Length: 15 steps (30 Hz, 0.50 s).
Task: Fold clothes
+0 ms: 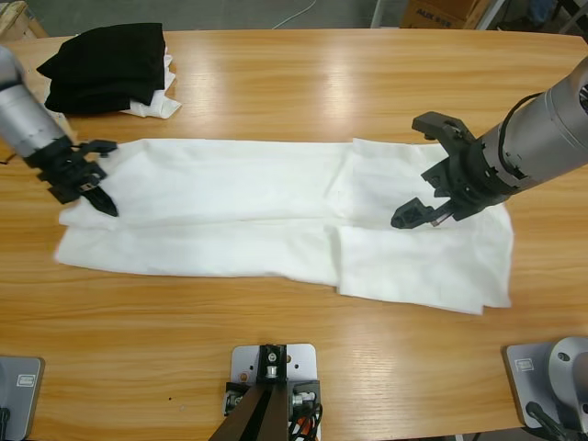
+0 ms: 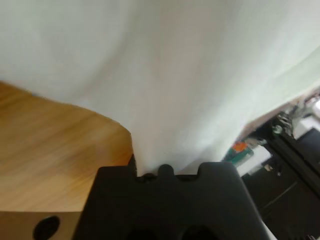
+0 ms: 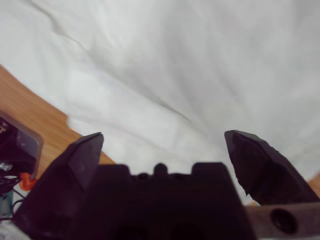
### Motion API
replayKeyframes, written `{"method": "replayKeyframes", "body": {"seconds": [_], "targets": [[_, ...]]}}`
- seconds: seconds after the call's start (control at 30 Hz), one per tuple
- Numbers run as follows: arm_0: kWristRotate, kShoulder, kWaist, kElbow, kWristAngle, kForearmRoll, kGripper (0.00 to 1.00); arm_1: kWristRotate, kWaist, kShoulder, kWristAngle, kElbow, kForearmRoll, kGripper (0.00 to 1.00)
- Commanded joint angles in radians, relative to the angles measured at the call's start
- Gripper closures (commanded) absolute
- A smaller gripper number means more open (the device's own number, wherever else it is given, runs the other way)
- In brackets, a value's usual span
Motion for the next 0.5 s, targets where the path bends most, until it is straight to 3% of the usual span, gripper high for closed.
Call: {"method": "replayKeyframes", "body": {"seconds": [0.03,0.3,0.5], "targets": [[0.034,-0.128,0.229,-0.013,0.213,0.133,1.000,0.000,-0.017,0.011,0.014,0.021,-0.013,0.000],[0.089,-0.247,0.448,-0.027,0.325,0.231,1.000,0.009,-0.016,-0.007,0.014,0.028,-0.021,0.000],[0.088,-0.284,0.469,-0.177,0.342,0.349,1.000,0.028,-0.016,-0.049,0.014,0.079,-0.038,0.000]]}}
